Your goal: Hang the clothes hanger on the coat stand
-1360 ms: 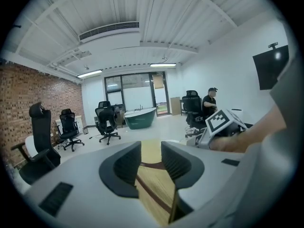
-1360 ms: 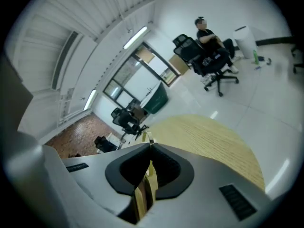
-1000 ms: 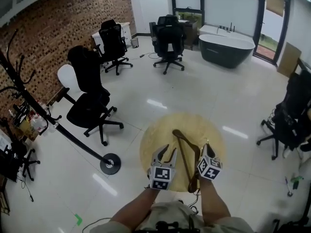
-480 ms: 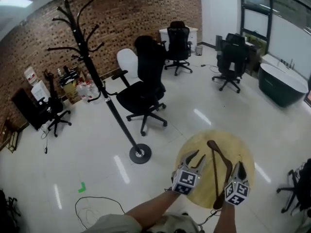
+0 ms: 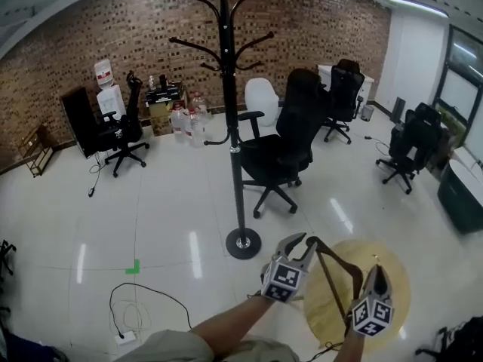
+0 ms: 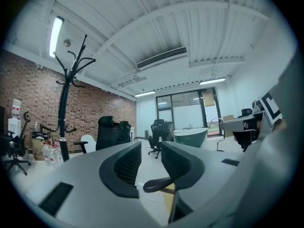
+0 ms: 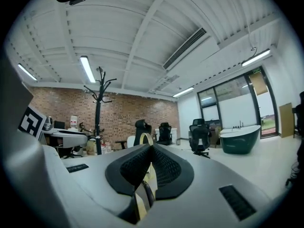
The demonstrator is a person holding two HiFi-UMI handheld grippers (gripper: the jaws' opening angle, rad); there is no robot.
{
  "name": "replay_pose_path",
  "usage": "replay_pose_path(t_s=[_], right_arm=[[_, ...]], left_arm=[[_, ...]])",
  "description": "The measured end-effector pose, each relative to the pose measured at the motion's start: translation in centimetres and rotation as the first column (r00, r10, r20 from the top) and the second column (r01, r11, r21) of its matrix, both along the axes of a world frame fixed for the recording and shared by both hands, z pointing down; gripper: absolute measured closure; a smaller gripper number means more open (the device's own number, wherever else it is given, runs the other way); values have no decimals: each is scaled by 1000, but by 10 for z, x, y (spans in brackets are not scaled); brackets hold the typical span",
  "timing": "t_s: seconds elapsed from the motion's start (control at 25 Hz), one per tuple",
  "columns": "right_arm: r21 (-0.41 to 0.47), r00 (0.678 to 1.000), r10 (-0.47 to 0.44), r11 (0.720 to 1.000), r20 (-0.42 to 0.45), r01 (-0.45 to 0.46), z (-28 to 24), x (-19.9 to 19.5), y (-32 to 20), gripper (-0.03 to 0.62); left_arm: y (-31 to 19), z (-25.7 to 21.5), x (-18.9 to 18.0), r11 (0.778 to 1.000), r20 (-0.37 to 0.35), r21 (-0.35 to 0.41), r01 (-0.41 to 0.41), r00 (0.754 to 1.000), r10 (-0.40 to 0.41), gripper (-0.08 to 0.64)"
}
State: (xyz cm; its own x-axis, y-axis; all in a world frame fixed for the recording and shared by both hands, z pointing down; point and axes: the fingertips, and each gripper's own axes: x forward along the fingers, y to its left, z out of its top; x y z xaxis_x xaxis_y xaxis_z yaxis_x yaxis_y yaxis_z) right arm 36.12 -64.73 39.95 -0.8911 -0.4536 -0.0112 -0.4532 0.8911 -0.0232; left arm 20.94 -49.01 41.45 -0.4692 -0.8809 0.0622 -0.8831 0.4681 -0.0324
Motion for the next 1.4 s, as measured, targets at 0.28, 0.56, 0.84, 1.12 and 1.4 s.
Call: replay_pose_path(t_s=[0.28,0.56,0.84,1.12,1.4], right_arm=[[23,995,-100,995,-13,100,-2,-219,266,592],[76,961,-277,958,4,276,-11,-403,459,592],[110,894,-449,888,-13,447,-71,-612,615,592],[104,817,-577,811,-15,575,-74,-782,643,592],[123,798,-603,791,-15,599,-58,-960,690,592]], left_arm=[[277,-3,-204,996,9,37,80,997,-80,442],[468,2,-361,974,17,85,211,977,-213,449],[621,-50,-525,935,4,106,337,941,-339,449],[643,-49,-660,891,-2,88,445,895,-447,449],[679,-28,-812,889,-1,104,447,893,-449,457]])
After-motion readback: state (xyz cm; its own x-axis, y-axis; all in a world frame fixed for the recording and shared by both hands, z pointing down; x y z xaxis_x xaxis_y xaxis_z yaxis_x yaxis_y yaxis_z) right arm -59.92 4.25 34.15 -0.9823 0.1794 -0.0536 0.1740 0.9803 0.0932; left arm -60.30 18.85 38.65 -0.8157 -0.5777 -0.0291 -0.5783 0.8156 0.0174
